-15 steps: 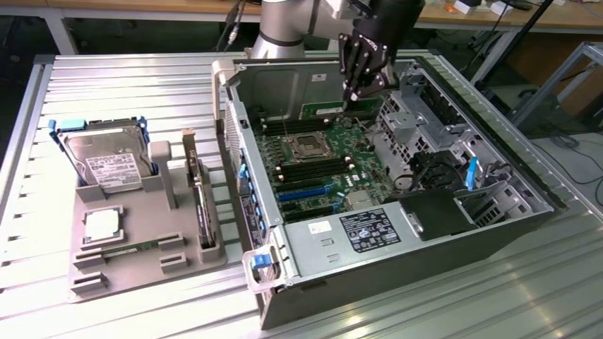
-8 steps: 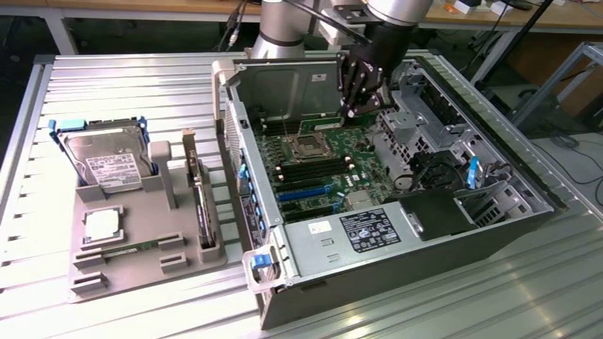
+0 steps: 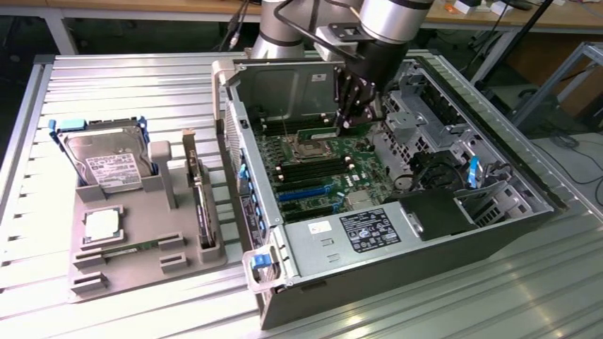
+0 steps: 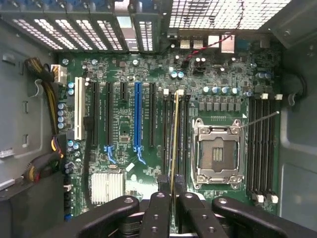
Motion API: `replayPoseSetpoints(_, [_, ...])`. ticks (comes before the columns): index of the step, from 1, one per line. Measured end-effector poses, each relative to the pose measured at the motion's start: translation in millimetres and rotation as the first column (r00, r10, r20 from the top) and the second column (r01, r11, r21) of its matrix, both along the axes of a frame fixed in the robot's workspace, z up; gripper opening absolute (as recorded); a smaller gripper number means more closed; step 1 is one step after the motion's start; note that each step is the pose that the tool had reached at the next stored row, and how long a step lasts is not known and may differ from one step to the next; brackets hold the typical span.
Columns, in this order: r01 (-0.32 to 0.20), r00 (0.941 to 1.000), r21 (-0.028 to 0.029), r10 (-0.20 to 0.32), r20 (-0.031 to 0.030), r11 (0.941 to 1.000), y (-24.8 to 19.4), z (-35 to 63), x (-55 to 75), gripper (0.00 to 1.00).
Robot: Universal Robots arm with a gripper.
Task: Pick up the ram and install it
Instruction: 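Insert the ram into the slot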
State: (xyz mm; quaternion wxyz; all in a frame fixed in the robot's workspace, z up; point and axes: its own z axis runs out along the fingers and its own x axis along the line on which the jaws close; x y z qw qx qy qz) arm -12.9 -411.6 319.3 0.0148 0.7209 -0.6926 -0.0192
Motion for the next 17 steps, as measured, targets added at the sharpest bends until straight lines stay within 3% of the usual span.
replayPoseSetpoints(2, [-0.040, 0.9992, -0.0001, 0.040, 0.0000, 0.9992, 0.0, -6.0, -0.6, 0.13])
replayPoseSetpoints(17, [-0.035, 0.9994, -0.0007, 0.035, 0.0000, 0.9994, 0.0, -52.0, -5.4, 0.13])
